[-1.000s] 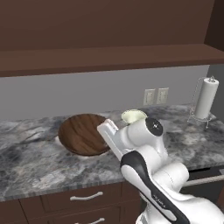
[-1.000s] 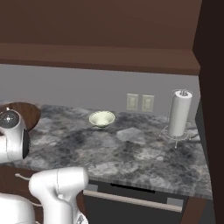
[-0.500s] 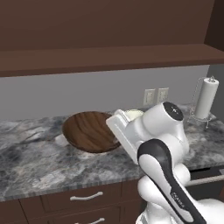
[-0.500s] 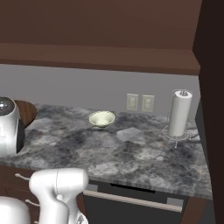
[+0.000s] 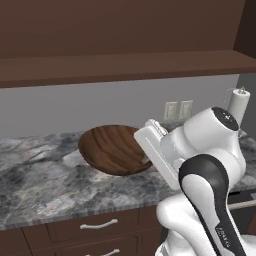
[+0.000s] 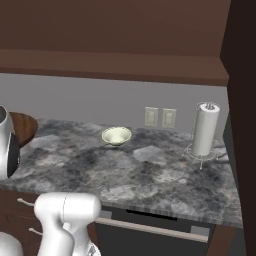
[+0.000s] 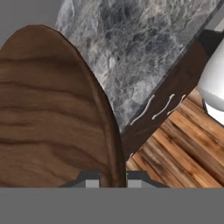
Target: Pick up the bowls on the counter and stack them on top of one another in the open cabinet. Place the smaller bowl on top of the larger bowl.
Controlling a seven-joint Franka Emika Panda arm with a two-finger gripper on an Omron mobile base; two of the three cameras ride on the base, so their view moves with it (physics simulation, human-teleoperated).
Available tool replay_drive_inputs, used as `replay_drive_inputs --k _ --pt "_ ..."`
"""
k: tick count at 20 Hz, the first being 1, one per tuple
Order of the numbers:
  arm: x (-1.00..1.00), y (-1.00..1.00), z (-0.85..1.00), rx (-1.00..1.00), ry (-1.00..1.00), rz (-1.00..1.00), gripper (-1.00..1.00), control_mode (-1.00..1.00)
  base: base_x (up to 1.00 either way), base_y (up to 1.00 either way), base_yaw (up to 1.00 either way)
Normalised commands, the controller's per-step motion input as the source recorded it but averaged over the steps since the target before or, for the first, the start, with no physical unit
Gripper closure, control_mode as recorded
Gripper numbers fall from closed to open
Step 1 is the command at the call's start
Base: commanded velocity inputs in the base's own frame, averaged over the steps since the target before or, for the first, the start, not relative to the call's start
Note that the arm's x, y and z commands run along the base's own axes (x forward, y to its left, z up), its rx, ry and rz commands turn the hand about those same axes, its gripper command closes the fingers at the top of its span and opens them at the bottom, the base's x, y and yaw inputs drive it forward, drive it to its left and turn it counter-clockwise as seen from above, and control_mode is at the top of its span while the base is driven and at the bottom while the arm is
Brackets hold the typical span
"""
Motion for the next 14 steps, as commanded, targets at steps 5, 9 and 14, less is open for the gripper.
replay_drive_inputs --k 5,9,14 --pt "-0.45 -0.21 0.30 0.02 0.00 -0.02 1.00 -1.00 0.00 0.00 0.00" --pt "-0.44 -0.20 0.36 0.02 0.00 -0.02 1.00 -1.00 0.00 0.00 0.00" --pt "-0.39 -0.21 0.41 0.00 -0.02 -0.04 1.00 -1.00 0.00 0.00 0.00"
